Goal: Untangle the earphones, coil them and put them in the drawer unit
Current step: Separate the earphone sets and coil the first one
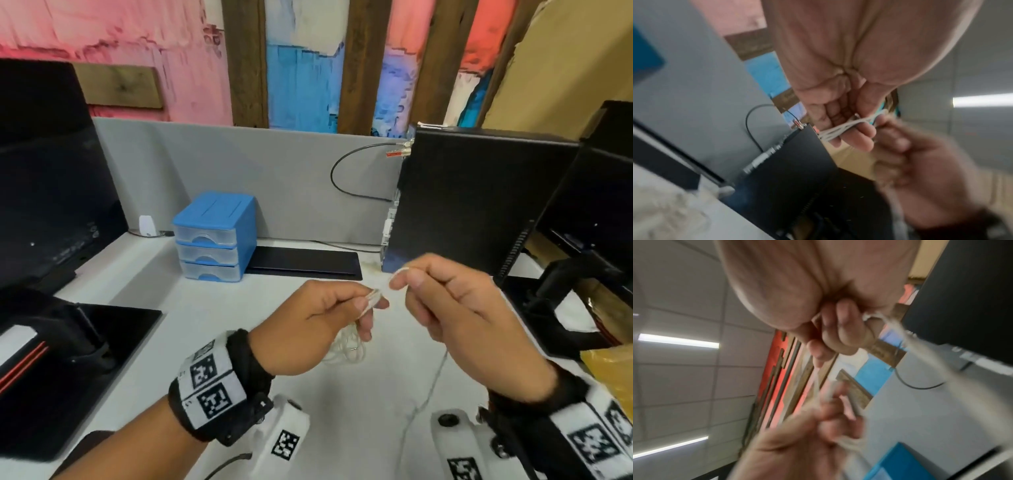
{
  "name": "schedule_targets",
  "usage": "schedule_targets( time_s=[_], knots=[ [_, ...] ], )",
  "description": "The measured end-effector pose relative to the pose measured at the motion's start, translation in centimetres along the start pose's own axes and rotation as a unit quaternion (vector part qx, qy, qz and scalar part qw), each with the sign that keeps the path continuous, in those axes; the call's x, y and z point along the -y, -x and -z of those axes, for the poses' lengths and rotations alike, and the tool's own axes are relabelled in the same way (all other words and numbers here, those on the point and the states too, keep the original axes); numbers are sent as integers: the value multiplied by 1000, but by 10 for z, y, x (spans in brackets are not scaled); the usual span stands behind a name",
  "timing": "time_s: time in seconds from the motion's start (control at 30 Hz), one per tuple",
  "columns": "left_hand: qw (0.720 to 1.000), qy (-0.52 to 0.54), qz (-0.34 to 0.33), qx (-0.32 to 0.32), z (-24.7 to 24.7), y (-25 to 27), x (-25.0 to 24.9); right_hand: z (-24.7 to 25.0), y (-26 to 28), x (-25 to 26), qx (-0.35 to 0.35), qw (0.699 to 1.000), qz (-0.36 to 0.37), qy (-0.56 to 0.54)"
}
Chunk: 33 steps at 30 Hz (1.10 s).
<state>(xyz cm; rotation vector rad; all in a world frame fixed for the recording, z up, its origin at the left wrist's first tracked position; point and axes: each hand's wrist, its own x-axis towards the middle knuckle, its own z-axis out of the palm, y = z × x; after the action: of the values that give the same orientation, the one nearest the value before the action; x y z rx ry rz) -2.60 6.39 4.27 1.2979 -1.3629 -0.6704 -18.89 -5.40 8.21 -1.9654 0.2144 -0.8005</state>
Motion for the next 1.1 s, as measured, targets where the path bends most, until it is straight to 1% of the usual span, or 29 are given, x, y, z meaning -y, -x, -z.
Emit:
schedule_targets(
  time_s=[0.03,0.07,0.1,0.17,0.23,0.27,0.3,0.33,0.4,0.43,0.5,0.57,0.67,0.7,0.73,0.77,0.83,0.87,0.97,1.03,1.1],
  knots=[
    [998,58,9,14,-1,0,-5,2,-4,-9,-32,999,-13,-5],
    [995,99,13,23,-1,1,-9,1,-8,-18,-45,999,-26,-6],
    [991,130,10,27,0,1,-12,-4,-8,-26,-41,998,-40,-5],
    [979,202,-7,12,4,1,-16,-20,-3,-39,6,998,-68,-6],
    [960,277,-18,-41,10,-1,-19,-40,8,-48,90,991,-99,-19],
    [952,294,-25,-78,14,-3,-18,-50,13,-51,139,984,-106,-20],
    [950,288,-33,-117,18,-5,-16,-58,19,-51,180,978,-107,-17],
    [953,258,-40,-155,22,-7,-13,-63,22,-48,208,973,-103,-14],
    [965,165,-45,-201,28,-10,-5,-63,25,-38,215,973,-83,-1],
    [970,116,-43,-209,30,-10,0,-61,24,-31,206,976,-68,9],
    [978,48,-35,-199,26,-10,6,-52,22,-18,195,979,-39,42],
    [979,52,-20,-194,21,-11,6,-46,23,-11,199,976,-15,88],
    [968,151,-11,-198,23,-13,-4,-48,27,-10,231,963,-13,141],
    [967,152,-21,-202,26,-12,-6,-49,28,-11,235,960,-12,149],
    [970,122,-36,-208,29,-11,-7,-49,28,-10,234,961,-9,149],
    [974,66,-54,-211,31,-10,-5,-48,27,-7,228,964,-5,139],
    [978,-50,-72,-191,30,-7,0,-42,24,2,216,971,2,106],
    [980,-83,-69,-168,27,-5,3,-37,23,7,211,974,2,87],
    [988,-130,-43,-70,18,-3,10,-18,20,18,189,981,0,49],
    [994,-108,-28,-11,10,-2,11,-4,13,17,139,989,15,52],
    [1000,-12,5,21,4,-1,5,7,5,6,73,995,27,59]
  ],
)
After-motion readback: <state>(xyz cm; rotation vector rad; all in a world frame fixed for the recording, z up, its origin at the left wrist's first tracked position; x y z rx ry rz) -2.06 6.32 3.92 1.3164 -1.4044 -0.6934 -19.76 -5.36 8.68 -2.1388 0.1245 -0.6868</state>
